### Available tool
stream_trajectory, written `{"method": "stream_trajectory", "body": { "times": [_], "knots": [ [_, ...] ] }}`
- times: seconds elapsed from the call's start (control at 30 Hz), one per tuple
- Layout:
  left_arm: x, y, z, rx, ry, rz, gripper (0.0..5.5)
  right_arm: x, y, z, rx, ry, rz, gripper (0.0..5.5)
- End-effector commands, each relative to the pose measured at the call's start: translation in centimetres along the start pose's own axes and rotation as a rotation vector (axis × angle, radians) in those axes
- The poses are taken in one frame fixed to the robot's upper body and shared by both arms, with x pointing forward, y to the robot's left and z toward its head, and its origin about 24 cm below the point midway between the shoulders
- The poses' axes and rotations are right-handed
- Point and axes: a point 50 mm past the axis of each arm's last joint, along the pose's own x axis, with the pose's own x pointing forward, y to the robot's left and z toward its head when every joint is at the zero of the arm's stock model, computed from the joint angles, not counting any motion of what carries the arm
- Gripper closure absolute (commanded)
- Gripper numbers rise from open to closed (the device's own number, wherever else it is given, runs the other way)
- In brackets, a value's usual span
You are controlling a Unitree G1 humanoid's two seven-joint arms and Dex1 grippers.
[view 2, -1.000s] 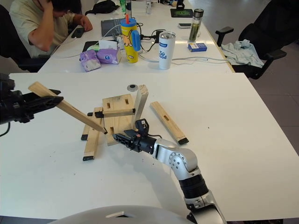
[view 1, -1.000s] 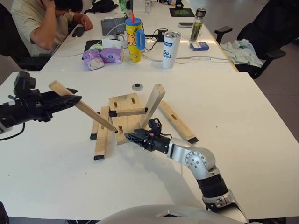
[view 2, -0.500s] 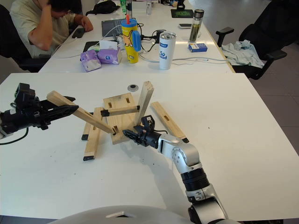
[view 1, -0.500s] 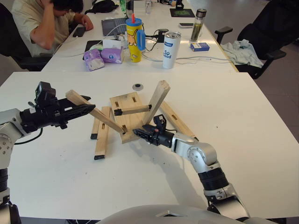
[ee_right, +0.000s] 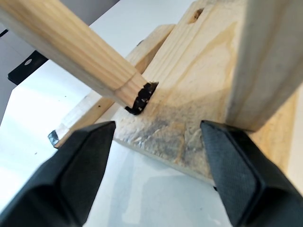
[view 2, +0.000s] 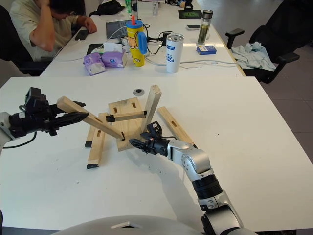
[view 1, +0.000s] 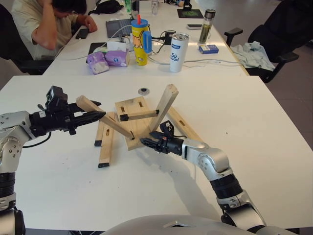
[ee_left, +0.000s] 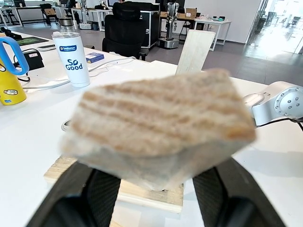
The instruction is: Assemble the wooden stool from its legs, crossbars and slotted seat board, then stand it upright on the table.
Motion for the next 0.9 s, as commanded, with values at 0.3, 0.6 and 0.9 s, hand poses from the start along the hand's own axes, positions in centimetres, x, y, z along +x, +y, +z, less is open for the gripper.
{"method": "stream_trajectory", "body": {
  "times": [0.3, 0.6, 0.9],
  "knots": [
    [2.3, -0.9, -0.4, 0.034, 0.194, -0.184, 3.47, 0.2, 0.1, -3.2, 0.074, 0.141, -0.01, 2.17],
    [5.7, -2.4, -2.7, -0.066, 0.147, -0.187, 3.47, 0.2, 0.7, -3.5, 0.084, 0.156, 0.007, 2.17],
    [6.1, -2.6, -4.5, -0.06, 0.189, -0.137, 3.47, -2.1, 3.7, 0.4, 0.023, -0.169, 0.162, 3.05]
  ]
}}
